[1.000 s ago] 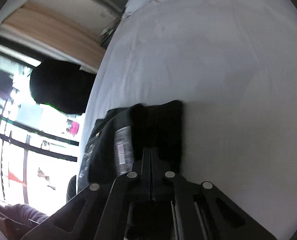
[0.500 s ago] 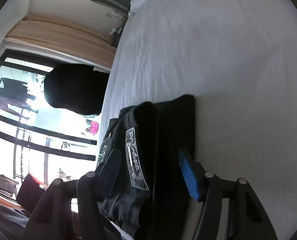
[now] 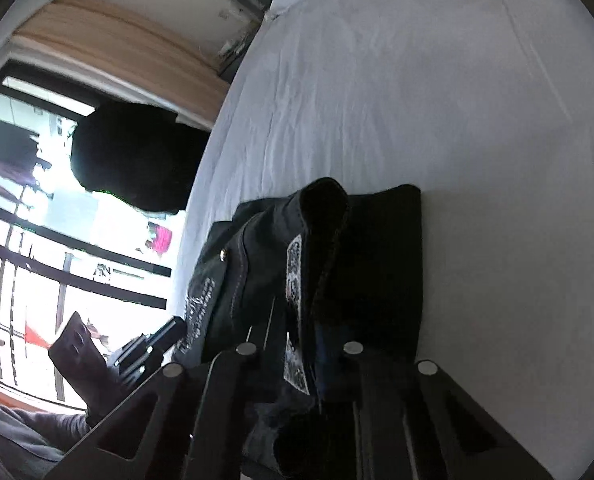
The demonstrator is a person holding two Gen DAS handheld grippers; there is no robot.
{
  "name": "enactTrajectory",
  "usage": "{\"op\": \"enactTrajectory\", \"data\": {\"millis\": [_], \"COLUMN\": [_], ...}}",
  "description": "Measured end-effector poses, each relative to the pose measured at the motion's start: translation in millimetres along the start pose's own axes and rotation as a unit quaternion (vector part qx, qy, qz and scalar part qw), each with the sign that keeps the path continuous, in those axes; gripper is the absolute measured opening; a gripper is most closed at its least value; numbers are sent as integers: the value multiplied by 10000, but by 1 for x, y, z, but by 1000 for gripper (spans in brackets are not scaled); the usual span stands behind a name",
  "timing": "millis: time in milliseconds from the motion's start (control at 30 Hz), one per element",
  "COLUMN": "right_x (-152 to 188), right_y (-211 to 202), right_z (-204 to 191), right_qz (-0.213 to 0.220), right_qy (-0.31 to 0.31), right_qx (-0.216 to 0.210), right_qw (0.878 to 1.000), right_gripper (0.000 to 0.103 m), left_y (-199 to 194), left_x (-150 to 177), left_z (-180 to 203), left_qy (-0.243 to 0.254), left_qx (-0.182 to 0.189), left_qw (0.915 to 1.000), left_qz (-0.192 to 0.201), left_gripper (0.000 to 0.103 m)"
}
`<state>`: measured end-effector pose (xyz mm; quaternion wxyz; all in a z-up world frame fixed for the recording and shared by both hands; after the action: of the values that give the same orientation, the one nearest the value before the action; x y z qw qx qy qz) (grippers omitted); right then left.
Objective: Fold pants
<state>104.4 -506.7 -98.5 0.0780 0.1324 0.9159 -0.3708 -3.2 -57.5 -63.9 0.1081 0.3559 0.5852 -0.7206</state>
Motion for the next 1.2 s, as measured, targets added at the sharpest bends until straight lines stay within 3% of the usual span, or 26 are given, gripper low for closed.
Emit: {"op": "enactTrajectory", "data": {"millis": [400, 467, 533, 633, 700, 767, 867, 933, 1033, 1067, 1100, 1133, 1167, 1200], "right_x": [15, 19, 18, 19, 21, 23, 29, 41, 62, 70, 75, 78, 79, 79], "right_y": [-15, -4, 1, -6, -26, -50, -68, -59, -24, -7, 5, 10, 8, 5], "right_z": [49, 64, 67, 63, 56, 49, 15, -14, -25, -13, -1, 7, 15, 20], "right_qz": [384, 317, 383, 391, 593, 966, 1115, 878, 392, 184, 123, 201, 314, 351], "right_qy": [691, 788, 1039, 1130, 1095, 1033, 770, 319, 85, 250, 331, 332, 414, 668], "right_qx": [-306, -288, -654, -720, -319, -47, -637, -959, -901, -684, -467, -335, -287, -417], "right_qw": [9964, 9960, 9917, 9902, 9917, 9899, 9887, 9910, 9951, 9972, 9983, 9987, 9982, 9963], "right_gripper": [14, 15, 16, 32, 65, 66, 63, 60, 59, 48, 21, 9, 0, 2], "left_y": [6, 19, 34, 41, 31, 20, 25, 37, 69, 72, 74, 73, 68, 62], "left_x": [-18, -15, -11, -11, -20, -28, -36, -37, -25, -21, -20, -20, -21, -22], "left_z": [28, 28, 29, 26, 24, 23, 25, 26, 19, 18, 18, 18, 18, 17], "left_qy": [377, 403, 511, 480, 400, 385, 363, 418, 135, 49, 71, 102, 122, 105], "left_qx": [272, 277, 262, 310, 329, 403, 668, 666, 883, 979, 1014, 1008, 1006, 1025], "left_qw": [9987, 9988, 9983, 9983, 9987, 9981, 9968, 9968, 9956, 9949, 9945, 9946, 9946, 9945], "left_qz": [206, 31, -104, -108, 22, 263, 255, 159, -276, -252, -249, -240, -214, -196], "left_gripper": [7, 8, 8, 8, 8, 8, 8, 8, 8, 8, 8, 8, 8, 8]}}
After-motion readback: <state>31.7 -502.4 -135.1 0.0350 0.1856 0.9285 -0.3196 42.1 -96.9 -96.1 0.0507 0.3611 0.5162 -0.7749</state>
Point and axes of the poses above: each gripper's, at about its wrist camera, not at the fingertips, and y roughly the way its jaws point, z to its right, x to its underside, the point moved 5 cm from there along y, roughly the way its jaws point, and after that the axes turned 5 degrees about y, right-handed, at the moved point
